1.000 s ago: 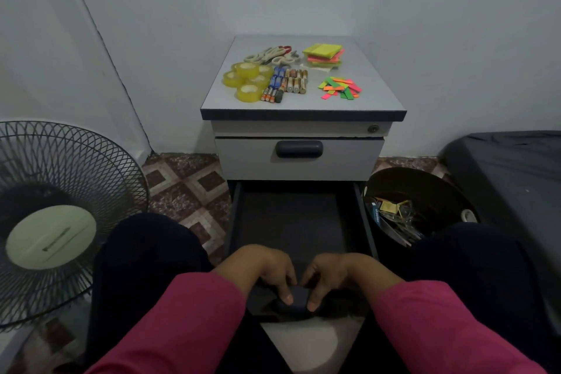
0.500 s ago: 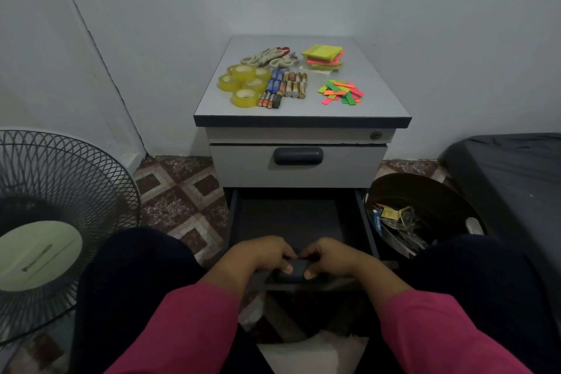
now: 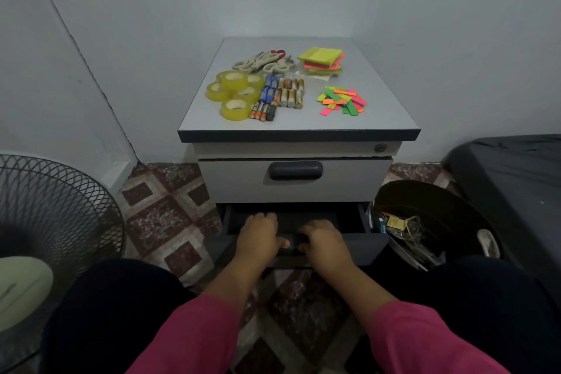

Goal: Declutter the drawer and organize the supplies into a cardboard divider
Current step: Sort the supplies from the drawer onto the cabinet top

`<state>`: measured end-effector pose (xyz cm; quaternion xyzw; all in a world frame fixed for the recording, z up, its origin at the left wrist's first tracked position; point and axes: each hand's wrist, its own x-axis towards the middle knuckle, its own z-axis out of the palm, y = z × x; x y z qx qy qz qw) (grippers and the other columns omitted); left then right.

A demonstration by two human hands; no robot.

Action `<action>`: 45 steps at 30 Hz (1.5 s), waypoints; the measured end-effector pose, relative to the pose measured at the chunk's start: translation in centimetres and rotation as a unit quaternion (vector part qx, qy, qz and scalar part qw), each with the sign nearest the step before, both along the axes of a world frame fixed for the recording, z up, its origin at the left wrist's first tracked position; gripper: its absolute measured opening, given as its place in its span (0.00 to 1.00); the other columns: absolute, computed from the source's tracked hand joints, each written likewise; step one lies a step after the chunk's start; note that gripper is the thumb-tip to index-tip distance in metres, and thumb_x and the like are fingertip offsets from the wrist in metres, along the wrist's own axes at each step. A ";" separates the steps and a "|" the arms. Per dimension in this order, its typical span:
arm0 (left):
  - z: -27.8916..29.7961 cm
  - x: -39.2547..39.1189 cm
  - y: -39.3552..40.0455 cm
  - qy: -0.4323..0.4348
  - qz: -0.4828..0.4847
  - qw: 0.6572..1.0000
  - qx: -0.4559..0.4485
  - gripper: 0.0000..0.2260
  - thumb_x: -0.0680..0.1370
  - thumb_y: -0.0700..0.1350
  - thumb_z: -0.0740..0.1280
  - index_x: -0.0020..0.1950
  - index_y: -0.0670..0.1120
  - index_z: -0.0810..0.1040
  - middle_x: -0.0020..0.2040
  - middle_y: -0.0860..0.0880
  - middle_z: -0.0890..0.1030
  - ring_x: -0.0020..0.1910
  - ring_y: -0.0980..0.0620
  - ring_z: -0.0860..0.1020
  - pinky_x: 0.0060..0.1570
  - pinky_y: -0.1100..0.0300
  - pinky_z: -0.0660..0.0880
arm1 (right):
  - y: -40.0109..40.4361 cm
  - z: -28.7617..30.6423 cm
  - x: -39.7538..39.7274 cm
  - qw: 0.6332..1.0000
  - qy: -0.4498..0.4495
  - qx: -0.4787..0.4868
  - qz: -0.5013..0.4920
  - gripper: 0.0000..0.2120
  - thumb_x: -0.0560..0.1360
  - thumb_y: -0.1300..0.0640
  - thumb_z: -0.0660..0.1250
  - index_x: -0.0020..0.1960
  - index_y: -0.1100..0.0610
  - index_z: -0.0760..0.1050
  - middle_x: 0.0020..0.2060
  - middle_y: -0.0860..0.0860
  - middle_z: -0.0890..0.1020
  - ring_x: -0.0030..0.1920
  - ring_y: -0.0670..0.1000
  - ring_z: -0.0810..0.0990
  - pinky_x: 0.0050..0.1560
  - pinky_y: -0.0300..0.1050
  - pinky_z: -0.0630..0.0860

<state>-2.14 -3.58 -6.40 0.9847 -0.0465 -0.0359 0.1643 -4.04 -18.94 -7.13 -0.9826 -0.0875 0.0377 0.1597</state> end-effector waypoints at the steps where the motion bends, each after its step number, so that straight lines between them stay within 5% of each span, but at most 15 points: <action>1: 0.1 0.4 -0.2 -0.017 -0.004 0.999 0.033 0.14 0.73 0.54 0.70 0.49 0.44 0.74 0.50 0.47 0.75 0.53 0.46 0.72 0.52 0.54 0.69 | 0.0 0.1 0.3 1.000 -0.015 -0.011 -0.007 0.18 0.77 0.55 0.64 0.67 0.53 0.73 0.62 0.53 0.74 0.64 0.54 0.68 0.60 0.44 0.66; 4: 0.0 1.1 -0.9 -0.036 -0.024 0.993 0.107 0.14 0.77 0.54 0.65 0.51 0.44 0.78 0.51 0.45 0.80 0.53 0.46 0.75 0.51 0.55 0.68 | 0.3 0.0 1.3 0.999 -0.014 0.018 -0.034 0.12 0.78 0.57 0.63 0.60 0.57 0.76 0.56 0.54 0.74 0.58 0.55 0.73 0.51 0.45 0.70; 11: 0.0 2.7 -1.4 -0.021 -0.005 0.998 0.053 0.13 0.80 0.50 0.63 0.48 0.39 0.76 0.49 0.42 0.80 0.50 0.45 0.77 0.44 0.54 0.71 | 0.8 -0.4 3.2 0.998 -0.019 0.042 -0.046 0.06 0.78 0.64 0.60 0.51 0.60 0.74 0.50 0.55 0.75 0.47 0.54 0.76 0.38 0.43 0.66; 16: 1.2 4.7 -0.5 0.113 -0.042 0.991 0.059 0.08 0.80 0.40 0.61 0.51 0.38 0.78 0.50 0.41 0.79 0.52 0.43 0.78 0.47 0.54 0.73 | 0.0 0.8 4.9 0.998 0.050 0.029 0.011 0.09 0.78 0.64 0.60 0.55 0.61 0.76 0.54 0.57 0.75 0.53 0.56 0.76 0.51 0.44 0.72; 20: 4.2 4.3 1.3 0.246 -0.126 0.959 0.061 0.16 0.80 0.46 0.63 0.67 0.45 0.73 0.63 0.45 0.75 0.60 0.45 0.74 0.58 0.56 0.71 | -2.0 4.4 4.8 0.974 0.186 -0.048 0.120 0.14 0.78 0.54 0.64 0.61 0.58 0.75 0.57 0.55 0.77 0.57 0.55 0.76 0.50 0.42 0.70; 23: 6.1 3.4 1.6 0.210 -0.095 0.970 -0.075 0.19 0.81 0.46 0.63 0.71 0.45 0.69 0.67 0.48 0.73 0.64 0.48 0.73 0.60 0.60 0.67 | -4.4 5.0 4.4 0.964 0.219 -0.105 0.110 0.17 0.78 0.51 0.64 0.64 0.55 0.73 0.60 0.54 0.77 0.59 0.54 0.76 0.56 0.46 0.72; 25: 7.0 2.8 1.1 0.209 0.001 0.928 -0.309 0.18 0.81 0.43 0.63 0.71 0.45 0.69 0.67 0.49 0.74 0.63 0.51 0.74 0.59 0.61 0.69 | -5.5 5.0 4.1 0.965 0.221 -0.118 0.083 0.19 0.78 0.51 0.64 0.67 0.55 0.71 0.63 0.53 0.75 0.62 0.54 0.74 0.59 0.46 0.70; 28: 7.8 2.5 -0.1 0.220 0.114 0.768 -0.591 0.15 0.80 0.35 0.60 0.68 0.41 0.70 0.63 0.45 0.77 0.60 0.50 0.75 0.57 0.58 0.73 | -6.3 4.7 4.1 0.969 0.219 -0.109 0.042 0.20 0.78 0.53 0.63 0.69 0.57 0.69 0.65 0.56 0.74 0.64 0.55 0.73 0.63 0.47 0.70; 30: 8.2 2.3 -0.8 0.231 0.146 0.669 -0.692 0.17 0.79 0.29 0.56 0.68 0.37 0.68 0.64 0.41 0.76 0.63 0.47 0.73 0.61 0.55 0.71 | -6.4 4.2 4.1 0.976 0.199 -0.087 0.019 0.21 0.78 0.55 0.63 0.69 0.59 0.69 0.66 0.57 0.72 0.64 0.55 0.72 0.64 0.47 0.69; 33: 8.0 2.0 -1.4 0.241 0.151 0.581 -0.763 0.20 0.76 0.24 0.51 0.65 0.37 0.69 0.62 0.42 0.77 0.70 0.45 0.68 0.67 0.54 0.67 | -6.7 3.2 4.0 0.981 0.184 -0.068 0.007 0.23 0.78 0.58 0.62 0.72 0.60 0.64 0.69 0.57 0.68 0.68 0.55 0.69 0.67 0.45 0.66; 45: 7.4 1.9 -1.1 0.251 0.138 0.561 -0.777 0.27 0.71 0.20 0.46 0.59 0.41 0.73 0.61 0.45 0.78 0.72 0.45 0.65 0.70 0.52 0.64 | -6.3 2.1 4.6 0.981 0.186 -0.050 -0.001 0.32 0.76 0.57 0.65 0.76 0.62 0.55 0.73 0.57 0.60 0.72 0.56 0.63 0.70 0.45 0.62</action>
